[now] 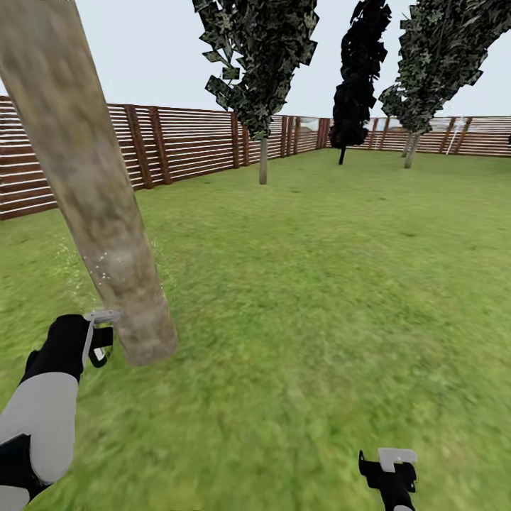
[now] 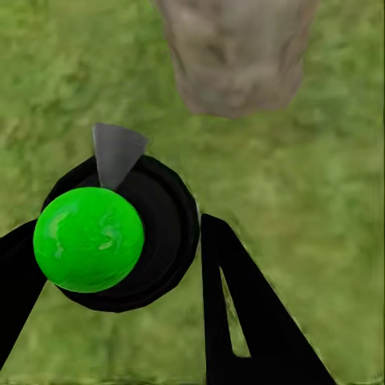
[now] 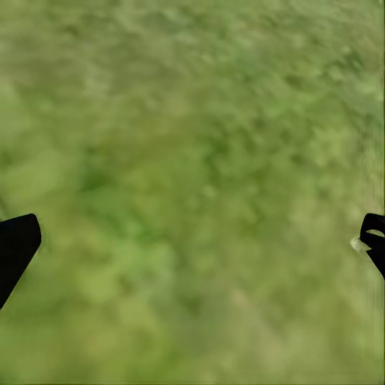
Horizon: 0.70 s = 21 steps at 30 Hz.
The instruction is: In the garden, pick up the pesticide atomizer on the floor and spray pesticide onto both trees until each tree trunk is fully covered.
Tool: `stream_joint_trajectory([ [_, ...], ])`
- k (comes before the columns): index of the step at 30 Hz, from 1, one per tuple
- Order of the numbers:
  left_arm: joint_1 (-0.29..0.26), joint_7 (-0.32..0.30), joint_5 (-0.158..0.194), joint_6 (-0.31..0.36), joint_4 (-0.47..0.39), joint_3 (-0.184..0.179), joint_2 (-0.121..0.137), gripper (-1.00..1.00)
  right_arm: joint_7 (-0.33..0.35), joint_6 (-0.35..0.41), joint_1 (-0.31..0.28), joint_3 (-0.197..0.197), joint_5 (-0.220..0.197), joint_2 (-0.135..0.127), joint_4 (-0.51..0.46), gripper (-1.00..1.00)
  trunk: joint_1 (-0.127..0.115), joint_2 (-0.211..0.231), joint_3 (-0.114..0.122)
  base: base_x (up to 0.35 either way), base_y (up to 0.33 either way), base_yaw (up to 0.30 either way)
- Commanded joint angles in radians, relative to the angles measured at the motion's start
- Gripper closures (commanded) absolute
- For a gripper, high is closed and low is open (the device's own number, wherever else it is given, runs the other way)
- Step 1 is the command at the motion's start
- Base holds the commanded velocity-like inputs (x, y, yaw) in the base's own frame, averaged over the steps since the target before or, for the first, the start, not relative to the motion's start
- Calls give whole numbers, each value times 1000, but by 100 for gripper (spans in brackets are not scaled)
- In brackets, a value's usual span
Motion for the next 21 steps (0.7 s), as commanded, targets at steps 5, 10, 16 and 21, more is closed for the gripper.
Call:
stream_joint_trajectory([
  [5,24,-9,-8,3,-2,2,9,100,-3,-3,-1,-7,11,0,1,-100,0,0,-1,6,-2,257],
  [10,25,-8,-8,2,0,-4,7,100,-3,-3,-1,-8,11,-3,1,-100,0,0,-1,204,-49,30],
  [16,25,-8,-8,0,0,-8,6,100,-3,-3,-1,-8,11,-3,1,-100,0,0,-1,276,-142,0],
  [21,25,-8,-8,1,-1,-8,4,100,-3,-3,-1,-7,11,-3,1,-100,0,0,-1,164,-225,0],
])
